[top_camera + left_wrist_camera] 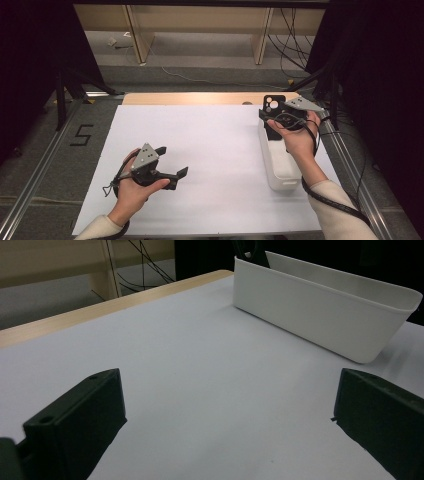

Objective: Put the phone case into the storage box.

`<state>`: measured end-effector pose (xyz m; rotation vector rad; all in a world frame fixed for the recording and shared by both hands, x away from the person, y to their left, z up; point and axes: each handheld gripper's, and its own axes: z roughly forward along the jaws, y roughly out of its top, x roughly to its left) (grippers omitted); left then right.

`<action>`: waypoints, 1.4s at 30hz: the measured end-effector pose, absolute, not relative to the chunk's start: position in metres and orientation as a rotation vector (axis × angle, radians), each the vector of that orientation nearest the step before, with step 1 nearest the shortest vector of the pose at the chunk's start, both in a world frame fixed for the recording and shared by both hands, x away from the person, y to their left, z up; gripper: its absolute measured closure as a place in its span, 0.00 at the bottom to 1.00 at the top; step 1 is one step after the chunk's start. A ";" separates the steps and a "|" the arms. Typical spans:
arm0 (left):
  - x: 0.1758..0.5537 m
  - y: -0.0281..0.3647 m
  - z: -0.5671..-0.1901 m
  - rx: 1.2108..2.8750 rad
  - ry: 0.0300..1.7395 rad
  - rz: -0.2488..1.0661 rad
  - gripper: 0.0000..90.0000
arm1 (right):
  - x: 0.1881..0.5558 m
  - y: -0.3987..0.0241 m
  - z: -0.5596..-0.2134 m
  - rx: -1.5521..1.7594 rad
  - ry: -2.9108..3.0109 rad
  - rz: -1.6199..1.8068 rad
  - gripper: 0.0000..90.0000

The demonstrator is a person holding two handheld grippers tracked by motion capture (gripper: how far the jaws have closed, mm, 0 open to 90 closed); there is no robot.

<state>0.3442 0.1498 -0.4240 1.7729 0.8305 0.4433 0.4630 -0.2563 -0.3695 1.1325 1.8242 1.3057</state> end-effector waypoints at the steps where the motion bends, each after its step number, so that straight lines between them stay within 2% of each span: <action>1: 0.344 0.150 -0.424 1.772 0.831 0.443 0.00 | 0.461 -0.256 -0.370 1.128 1.832 1.307 0.18; 42: 0.345 0.151 -0.424 1.769 0.840 0.446 0.00 | 0.402 -0.225 -0.377 0.972 1.966 1.482 0.18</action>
